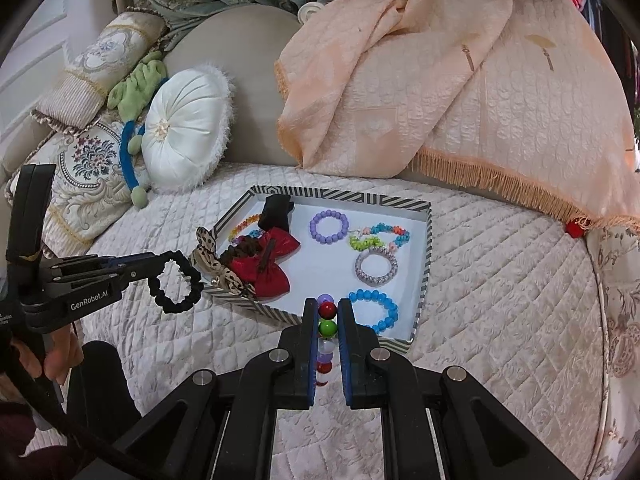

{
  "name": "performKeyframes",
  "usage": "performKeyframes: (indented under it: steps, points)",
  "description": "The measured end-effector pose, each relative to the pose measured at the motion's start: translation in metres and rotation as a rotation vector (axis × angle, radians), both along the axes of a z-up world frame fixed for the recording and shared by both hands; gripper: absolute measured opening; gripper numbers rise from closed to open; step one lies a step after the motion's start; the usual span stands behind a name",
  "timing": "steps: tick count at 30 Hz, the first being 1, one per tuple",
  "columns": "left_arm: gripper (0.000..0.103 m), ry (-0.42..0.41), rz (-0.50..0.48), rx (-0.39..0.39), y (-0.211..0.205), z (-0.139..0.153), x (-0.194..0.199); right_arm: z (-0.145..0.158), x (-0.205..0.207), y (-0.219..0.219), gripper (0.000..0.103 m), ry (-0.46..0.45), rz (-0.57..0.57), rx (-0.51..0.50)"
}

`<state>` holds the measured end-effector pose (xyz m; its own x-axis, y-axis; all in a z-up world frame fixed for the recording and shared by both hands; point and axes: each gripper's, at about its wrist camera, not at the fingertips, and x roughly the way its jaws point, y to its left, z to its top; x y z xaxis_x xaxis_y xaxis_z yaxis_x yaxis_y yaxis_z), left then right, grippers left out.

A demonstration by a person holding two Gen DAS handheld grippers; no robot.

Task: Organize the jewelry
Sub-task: 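Carry the black scrunchie and multicolor bracelet into the tray and open both tools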

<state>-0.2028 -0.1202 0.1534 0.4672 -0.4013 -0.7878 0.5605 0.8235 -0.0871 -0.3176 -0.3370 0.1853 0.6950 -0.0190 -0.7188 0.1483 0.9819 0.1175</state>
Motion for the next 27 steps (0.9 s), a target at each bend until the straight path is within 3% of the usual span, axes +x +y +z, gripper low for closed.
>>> performKeyframes:
  steps: [17,27]
  points:
    - [0.007,0.011,-0.027,0.025,-0.040,-0.008,0.015,-0.003,0.032,-0.028,0.009,0.017,-0.004,0.001]
    - [0.006,0.095,-0.058,-0.024,-0.084,-0.026,0.030,-0.009,0.073,-0.040,0.009,0.040,0.008,0.009]
